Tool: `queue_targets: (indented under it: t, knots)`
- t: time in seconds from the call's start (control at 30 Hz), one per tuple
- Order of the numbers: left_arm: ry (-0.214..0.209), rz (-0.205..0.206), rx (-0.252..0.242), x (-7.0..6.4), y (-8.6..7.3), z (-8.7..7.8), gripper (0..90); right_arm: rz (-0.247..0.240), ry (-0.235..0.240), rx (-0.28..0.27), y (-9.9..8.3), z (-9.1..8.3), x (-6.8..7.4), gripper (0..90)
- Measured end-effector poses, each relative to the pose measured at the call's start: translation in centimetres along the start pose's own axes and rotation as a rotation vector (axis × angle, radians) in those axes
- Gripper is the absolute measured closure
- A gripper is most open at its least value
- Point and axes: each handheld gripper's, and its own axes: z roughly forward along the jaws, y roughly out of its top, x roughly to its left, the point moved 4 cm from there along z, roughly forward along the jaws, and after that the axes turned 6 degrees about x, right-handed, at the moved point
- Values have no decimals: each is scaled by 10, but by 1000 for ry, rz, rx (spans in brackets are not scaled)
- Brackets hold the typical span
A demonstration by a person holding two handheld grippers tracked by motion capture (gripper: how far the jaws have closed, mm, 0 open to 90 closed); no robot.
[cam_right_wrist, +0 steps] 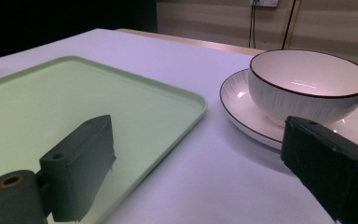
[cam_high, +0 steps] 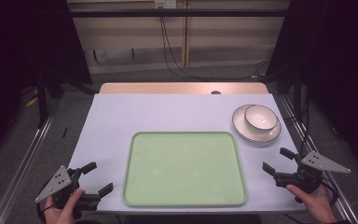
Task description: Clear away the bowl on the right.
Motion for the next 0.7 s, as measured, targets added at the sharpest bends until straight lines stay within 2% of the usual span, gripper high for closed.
queue_targets:
  t: [0.23, 0.33, 0.43, 0.57, 0.6, 0.7]
  knots:
    - [5, 1, 0, 0, 0, 0, 13, -12, 2, 29, -1, 1, -1, 77]
    - [-11, -1, -4, 0, 1, 1, 13, -7, 6, 37, -2, 1, -1, 78]
    - [-8, 5, -1, 0, 1, 0, 13, 8, 26, 47, -2, 2, 0, 86]
    - [-2, -5, -6, -1, 0, 0, 13, 15, 24, 49, -2, 2, -1, 87]
    - [-6, 6, 3, 0, 0, -1, 13, 13, 24, 55, -2, 3, -2, 92]
    - [-3, 6, 3, -1, 0, 0, 13, 22, 31, 67, -2, 3, -3, 95]
